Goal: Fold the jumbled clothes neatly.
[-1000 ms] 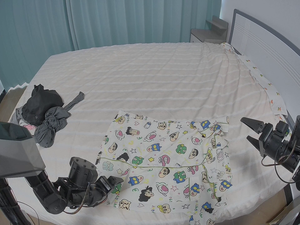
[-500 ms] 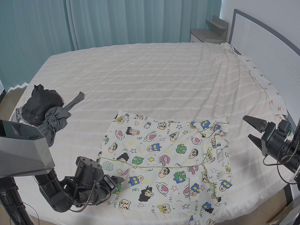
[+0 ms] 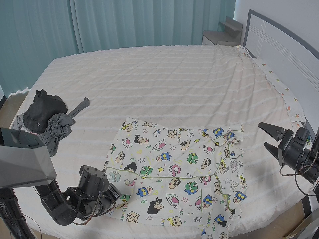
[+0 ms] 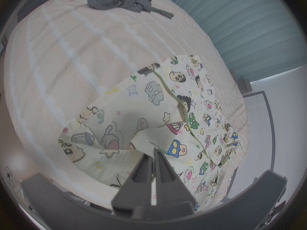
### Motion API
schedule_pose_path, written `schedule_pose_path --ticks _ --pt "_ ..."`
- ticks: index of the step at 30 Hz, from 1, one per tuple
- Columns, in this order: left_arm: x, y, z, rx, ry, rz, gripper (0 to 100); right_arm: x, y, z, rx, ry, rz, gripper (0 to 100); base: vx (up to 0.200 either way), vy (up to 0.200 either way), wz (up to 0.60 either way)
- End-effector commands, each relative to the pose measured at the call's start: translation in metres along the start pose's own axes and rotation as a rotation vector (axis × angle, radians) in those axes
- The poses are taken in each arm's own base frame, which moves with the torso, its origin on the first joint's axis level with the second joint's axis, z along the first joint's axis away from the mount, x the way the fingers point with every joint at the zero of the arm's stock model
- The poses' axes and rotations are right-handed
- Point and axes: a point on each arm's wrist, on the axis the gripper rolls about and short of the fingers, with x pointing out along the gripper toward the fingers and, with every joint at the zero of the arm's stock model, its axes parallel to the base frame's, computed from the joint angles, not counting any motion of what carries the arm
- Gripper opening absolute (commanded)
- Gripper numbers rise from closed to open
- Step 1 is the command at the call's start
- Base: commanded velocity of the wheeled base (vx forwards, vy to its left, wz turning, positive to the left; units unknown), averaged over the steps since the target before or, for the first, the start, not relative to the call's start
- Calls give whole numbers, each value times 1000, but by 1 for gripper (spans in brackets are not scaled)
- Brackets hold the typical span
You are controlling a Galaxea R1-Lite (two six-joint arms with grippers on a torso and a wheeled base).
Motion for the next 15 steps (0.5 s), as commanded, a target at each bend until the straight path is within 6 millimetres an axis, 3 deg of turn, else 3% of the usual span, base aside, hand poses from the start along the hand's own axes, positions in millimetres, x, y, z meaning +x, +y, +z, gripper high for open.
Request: schedule_pose_path --ticks 1,8,15 --pt "-7 -6 5 2 -60 -45 0 0 0 0 -1 3 1 100 0 0 0" --pt "-15 -10 18 91 -159 -119 0 0 0 -1 0 3 0 100 0 0 0" --pt "-10 -1 26 134 -231 -74 0 0 0 -1 0 3 0 100 0 0 0"
